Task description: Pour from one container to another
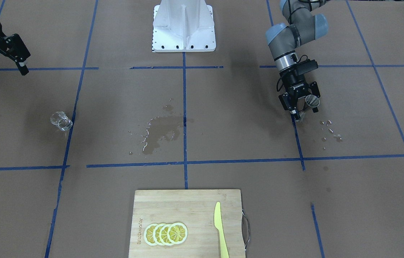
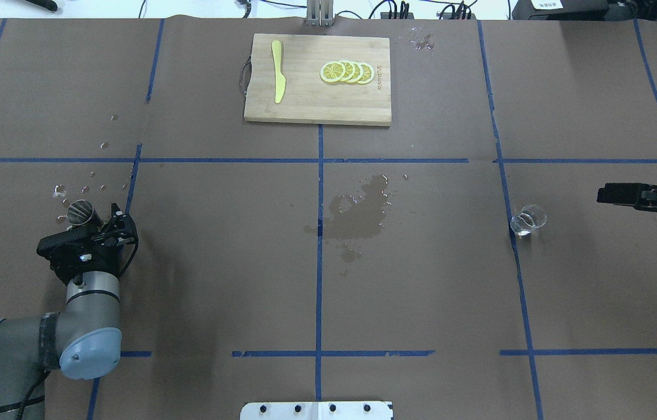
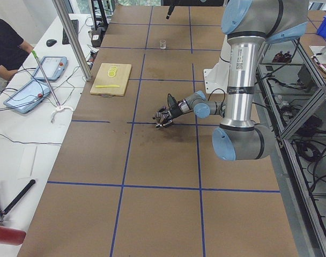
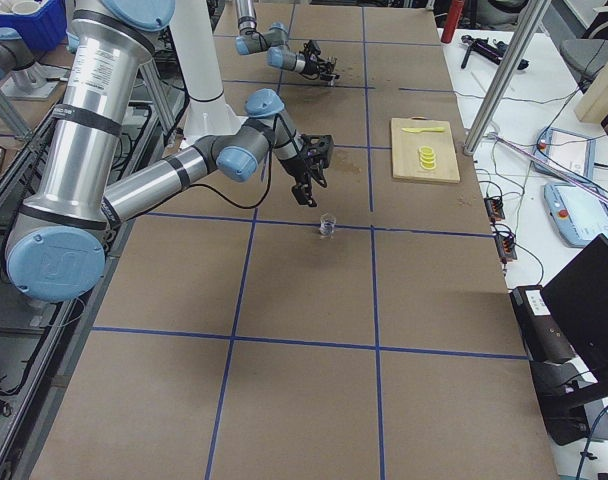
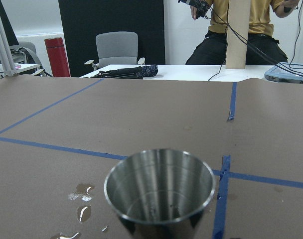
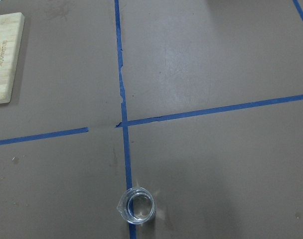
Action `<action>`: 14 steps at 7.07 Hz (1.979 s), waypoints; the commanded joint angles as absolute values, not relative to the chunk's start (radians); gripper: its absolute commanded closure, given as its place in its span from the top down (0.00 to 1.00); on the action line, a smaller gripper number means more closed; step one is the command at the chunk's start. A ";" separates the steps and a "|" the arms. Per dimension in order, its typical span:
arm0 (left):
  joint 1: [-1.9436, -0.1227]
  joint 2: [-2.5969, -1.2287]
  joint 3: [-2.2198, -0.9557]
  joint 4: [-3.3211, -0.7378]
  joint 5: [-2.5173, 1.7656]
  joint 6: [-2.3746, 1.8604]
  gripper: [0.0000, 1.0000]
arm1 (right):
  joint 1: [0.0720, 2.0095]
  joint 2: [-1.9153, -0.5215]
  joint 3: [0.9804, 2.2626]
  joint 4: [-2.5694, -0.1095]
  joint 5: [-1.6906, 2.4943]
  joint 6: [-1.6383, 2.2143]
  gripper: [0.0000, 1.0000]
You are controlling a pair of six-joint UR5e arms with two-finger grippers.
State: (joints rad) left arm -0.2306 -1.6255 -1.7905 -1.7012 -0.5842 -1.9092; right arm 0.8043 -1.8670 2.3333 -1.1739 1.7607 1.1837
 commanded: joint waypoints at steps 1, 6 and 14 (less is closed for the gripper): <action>-0.239 -1.628 -1.792 -1.701 -0.578 -1.894 0.60 | 0.776 -1.868 2.333 -1.170 1.733 1.204 1.00; -0.227 -1.648 -1.770 -1.701 -0.580 -1.902 0.47 | 0.770 -1.870 2.330 -1.170 1.733 1.203 1.00; -0.276 -1.632 -2.015 -1.707 -0.584 -1.721 0.00 | 0.562 -1.929 2.319 -1.081 1.471 1.274 1.00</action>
